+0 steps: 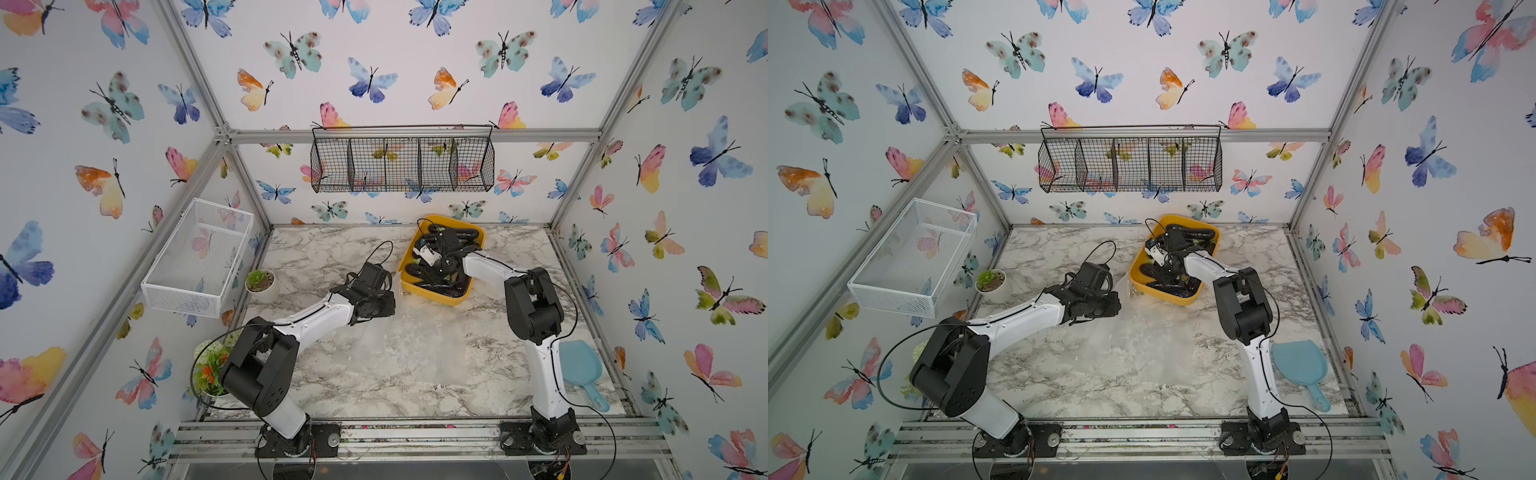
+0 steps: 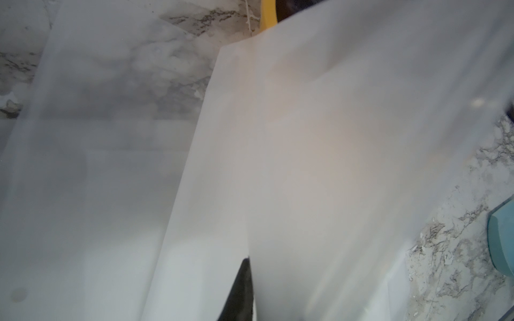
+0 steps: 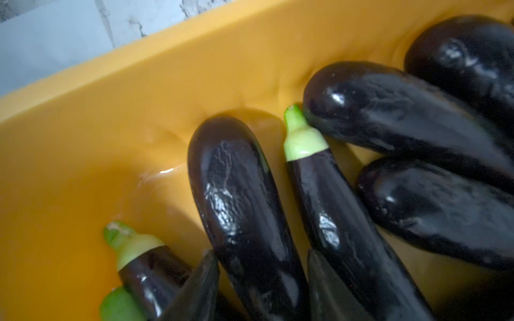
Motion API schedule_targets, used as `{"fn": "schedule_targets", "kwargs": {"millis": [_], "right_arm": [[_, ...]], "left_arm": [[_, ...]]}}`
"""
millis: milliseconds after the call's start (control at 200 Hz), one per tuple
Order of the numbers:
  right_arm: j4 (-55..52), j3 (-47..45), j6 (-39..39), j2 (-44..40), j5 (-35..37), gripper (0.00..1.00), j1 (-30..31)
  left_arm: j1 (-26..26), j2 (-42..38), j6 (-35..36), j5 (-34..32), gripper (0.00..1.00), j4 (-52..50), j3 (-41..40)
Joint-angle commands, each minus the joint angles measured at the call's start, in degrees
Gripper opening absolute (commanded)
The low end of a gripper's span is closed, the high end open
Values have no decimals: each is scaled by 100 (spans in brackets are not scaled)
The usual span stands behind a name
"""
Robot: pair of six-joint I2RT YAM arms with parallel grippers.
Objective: Place the eggplant in a zip-top bag and seal the zipper
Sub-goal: Pick up the eggplant from the basket, then place the eggplant in the zipper food storage bag.
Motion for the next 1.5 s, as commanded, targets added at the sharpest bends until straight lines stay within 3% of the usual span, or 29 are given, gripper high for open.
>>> {"fn": "schedule_targets", "kwargs": {"millis": [0, 155, 295, 435, 591, 711, 976, 1096, 1497], "right_arm": [[-106, -318, 31, 58, 315, 41, 58], [347, -372, 334, -398, 62, 29, 56], [553, -479, 500, -967, -97, 28, 52], [477, -733, 721, -1348, 90, 28, 54], [1297, -1519, 1152, -1934, 186, 29, 3], [546, -1518, 1585, -2120, 54, 27, 3], [513, -3807, 3309, -4681, -1266, 25, 74], [805, -4651, 4002, -5439, -1967, 24, 316], [1368, -5490, 4679, -5472, -2591, 22, 765]], "left_arm": [[91, -111, -5, 138, 17, -230, 131], [96, 171, -54, -123, 20, -619, 374], [87, 692, -103, -238, 16, -1108, 767], [87, 805, -213, 179, 13, -727, 716], [43, 721, -210, 65, 10, -568, 680], [34, 531, -172, 344, 6, -206, 476], [-220, 654, -39, 441, 2, -32, 500], [-409, 742, 10, 318, 2, -21, 586], [-509, 594, 54, 641, 0, 380, 192]]}}
